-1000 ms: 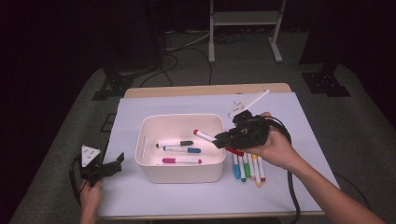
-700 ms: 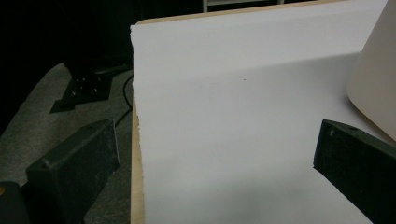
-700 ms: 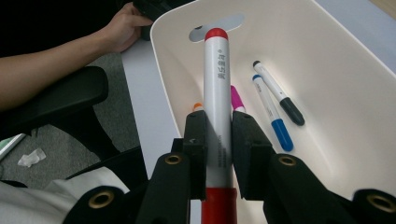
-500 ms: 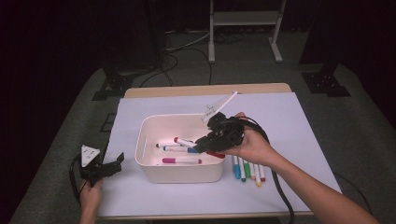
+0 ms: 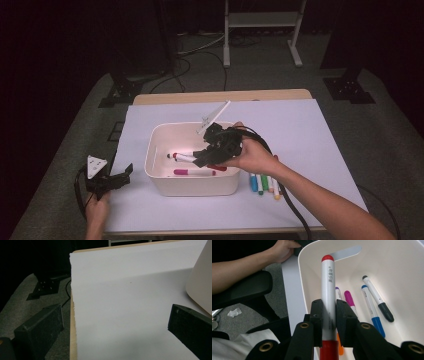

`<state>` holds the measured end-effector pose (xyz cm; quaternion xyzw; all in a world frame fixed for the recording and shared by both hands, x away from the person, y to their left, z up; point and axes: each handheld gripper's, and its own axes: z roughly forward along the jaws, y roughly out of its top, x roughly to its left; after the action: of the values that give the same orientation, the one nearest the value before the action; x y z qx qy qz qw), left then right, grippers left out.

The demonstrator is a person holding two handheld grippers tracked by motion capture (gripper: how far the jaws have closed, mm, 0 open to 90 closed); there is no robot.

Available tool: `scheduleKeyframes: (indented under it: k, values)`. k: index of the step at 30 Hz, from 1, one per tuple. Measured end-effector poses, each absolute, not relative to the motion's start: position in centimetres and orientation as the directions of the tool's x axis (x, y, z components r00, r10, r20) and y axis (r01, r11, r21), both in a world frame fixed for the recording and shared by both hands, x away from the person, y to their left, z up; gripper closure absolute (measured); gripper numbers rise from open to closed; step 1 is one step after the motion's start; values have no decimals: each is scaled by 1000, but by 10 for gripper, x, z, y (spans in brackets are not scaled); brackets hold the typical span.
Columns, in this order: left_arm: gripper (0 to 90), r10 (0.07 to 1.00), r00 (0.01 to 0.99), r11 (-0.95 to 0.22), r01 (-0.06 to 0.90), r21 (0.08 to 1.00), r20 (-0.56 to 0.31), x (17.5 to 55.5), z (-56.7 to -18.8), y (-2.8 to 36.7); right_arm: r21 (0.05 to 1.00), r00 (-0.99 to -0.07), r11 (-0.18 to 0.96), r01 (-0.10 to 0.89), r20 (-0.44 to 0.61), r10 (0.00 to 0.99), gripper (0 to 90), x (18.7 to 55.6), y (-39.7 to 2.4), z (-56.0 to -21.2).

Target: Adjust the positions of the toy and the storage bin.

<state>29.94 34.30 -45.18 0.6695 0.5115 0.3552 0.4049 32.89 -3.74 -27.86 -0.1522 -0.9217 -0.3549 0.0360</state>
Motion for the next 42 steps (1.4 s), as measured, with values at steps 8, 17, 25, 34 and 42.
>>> scheduleKeyframes:
  k: [8, 17, 25, 34, 42]
  values:
    - [0, 973, 224, -147, 399, 905, 59, 299, -452, 343, 636, -955, 713, 294, 178, 235, 757, 334, -23, -289]
    - [0, 974, 221, -142, 397, 907, 55, 299, -452, 343, 627, -965, 734, 261, 173, 195, 757, 342, -2, -305]
    - [0, 974, 221, -138, 398, 907, 51, 299, -452, 344, 610, -967, 750, 255, 173, 188, 757, 345, 10, -317]
    - [0, 974, 221, -138, 397, 907, 51, 299, -452, 344, 584, -970, 775, 241, 163, 179, 757, 348, 19, -328]
    - [0, 974, 221, -134, 400, 907, 46, 299, -452, 344, 558, -969, 793, 245, 169, 181, 756, 351, 24, -336]
